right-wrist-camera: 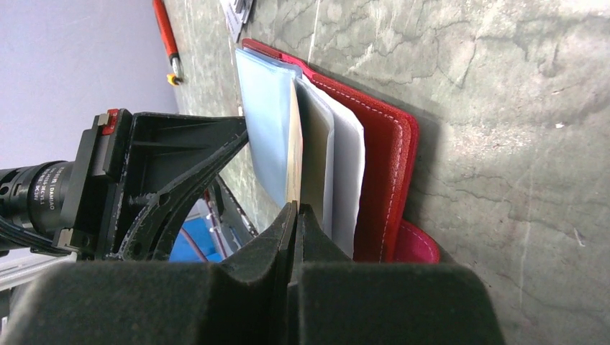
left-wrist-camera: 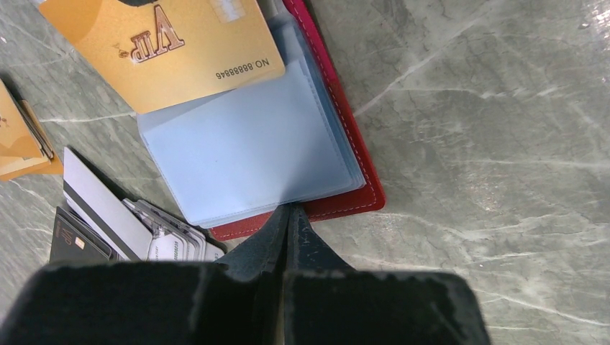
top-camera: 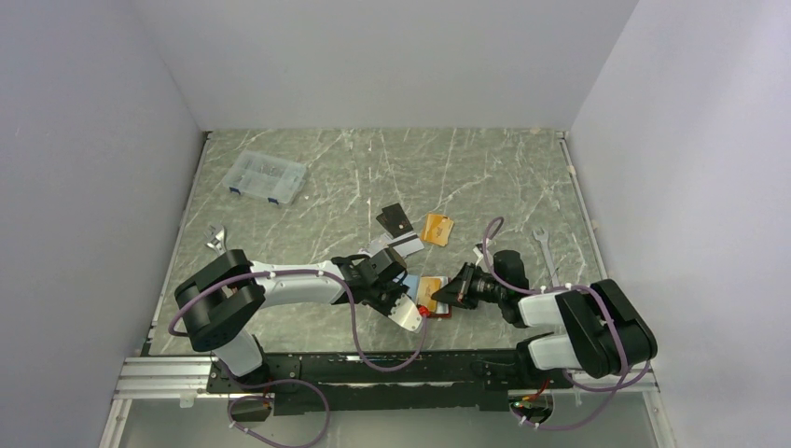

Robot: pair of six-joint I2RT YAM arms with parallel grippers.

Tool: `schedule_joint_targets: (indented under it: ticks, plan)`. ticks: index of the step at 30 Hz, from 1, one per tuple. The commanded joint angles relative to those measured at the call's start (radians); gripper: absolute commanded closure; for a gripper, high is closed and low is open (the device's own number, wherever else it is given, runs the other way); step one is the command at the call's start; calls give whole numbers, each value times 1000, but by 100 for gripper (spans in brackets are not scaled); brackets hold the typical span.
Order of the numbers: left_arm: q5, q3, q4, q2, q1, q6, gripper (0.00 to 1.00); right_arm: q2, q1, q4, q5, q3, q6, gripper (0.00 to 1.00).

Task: Put the credit cards into the card holder
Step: Insert the credit card into the card holder.

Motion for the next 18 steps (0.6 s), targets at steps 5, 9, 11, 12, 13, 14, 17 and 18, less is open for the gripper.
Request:
schedule_joint_targets:
  ticks: [5,9,11,12,13,14,17,18]
  plan:
    - [2,13,-38,13,-5,-12,97,38,11,42,-22,18,-31,100]
    - [2,11,-37,12,-5,-13,97,82,15,62,-36,29,-36,100]
    - [2,10,-34,12,-5,-14,97,106,19,76,-44,34,-34,100]
    - [0,10,-35,12,-5,-13,97,116,21,82,-46,38,-36,100]
    - [0,10,-35,14,-5,-14,97,123,22,82,-49,43,-38,100]
    - [0,10,-35,14,-5,-13,97,130,22,82,-53,46,-39,100]
    - [1,12,-37,15,-5,-14,97,135,23,64,-49,56,-49,100]
    - [2,12,-38,14,-5,-14,97,134,24,59,-47,59,-51,100]
